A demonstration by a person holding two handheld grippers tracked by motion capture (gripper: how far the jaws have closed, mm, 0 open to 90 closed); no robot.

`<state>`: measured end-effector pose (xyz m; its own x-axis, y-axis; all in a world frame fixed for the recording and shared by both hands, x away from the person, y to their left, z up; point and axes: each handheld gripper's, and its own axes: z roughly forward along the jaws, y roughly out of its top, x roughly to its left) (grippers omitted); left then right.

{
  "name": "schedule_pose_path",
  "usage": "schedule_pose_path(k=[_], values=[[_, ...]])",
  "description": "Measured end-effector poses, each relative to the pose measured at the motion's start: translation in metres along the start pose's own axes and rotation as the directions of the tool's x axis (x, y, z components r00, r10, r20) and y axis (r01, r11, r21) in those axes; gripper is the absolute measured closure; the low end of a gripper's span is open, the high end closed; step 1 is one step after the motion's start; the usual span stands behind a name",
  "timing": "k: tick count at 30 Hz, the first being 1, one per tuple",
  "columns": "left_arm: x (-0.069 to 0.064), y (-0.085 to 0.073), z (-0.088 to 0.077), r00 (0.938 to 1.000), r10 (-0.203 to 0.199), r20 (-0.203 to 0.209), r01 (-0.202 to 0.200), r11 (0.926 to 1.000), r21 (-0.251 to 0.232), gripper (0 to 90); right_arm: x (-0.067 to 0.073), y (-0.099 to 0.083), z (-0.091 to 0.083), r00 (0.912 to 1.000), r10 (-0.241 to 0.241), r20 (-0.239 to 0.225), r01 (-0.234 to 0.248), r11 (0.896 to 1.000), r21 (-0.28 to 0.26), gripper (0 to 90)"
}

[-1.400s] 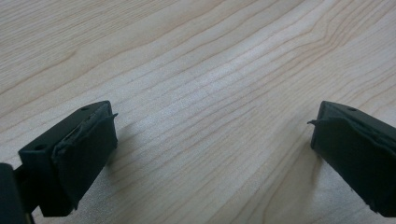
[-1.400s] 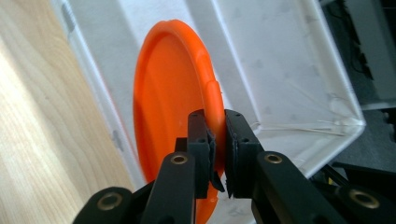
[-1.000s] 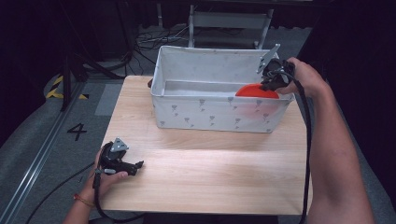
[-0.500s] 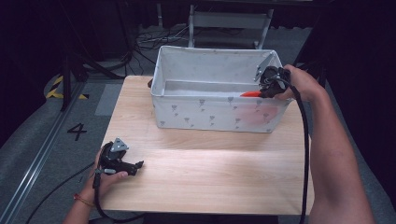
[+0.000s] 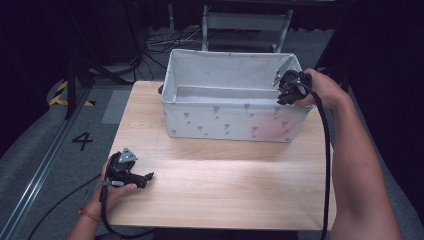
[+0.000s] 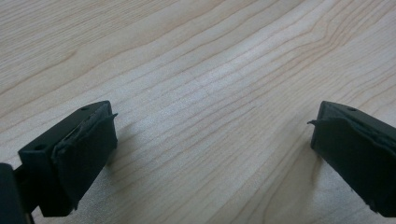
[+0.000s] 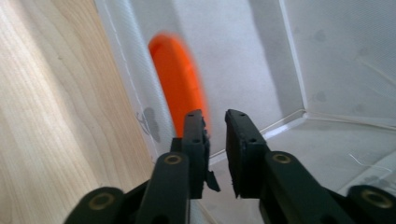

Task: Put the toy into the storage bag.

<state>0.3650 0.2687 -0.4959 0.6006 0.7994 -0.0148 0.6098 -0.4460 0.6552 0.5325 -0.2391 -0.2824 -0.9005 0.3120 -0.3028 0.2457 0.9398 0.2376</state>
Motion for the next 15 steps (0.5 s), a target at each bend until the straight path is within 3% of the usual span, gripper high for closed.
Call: schedule_pose_path(k=[9,15], values=[[0.0,0.0,0.0001,1.0,0.0,0.0,0.0,1.0,0.0,0.6,-0.0004,-0.0029,-0.0027,0.9998,0.02,0.01,-0.02,1.0,-0.01,73.6],[0.0,0.0001,0.0,1.0,0.0,0.0,0.0,1.0,0.001,0.5,-0.0008,-0.0052,-0.0086,0.9987,0.036,0.037,-0.034,0.998,-0.047,67.8]])
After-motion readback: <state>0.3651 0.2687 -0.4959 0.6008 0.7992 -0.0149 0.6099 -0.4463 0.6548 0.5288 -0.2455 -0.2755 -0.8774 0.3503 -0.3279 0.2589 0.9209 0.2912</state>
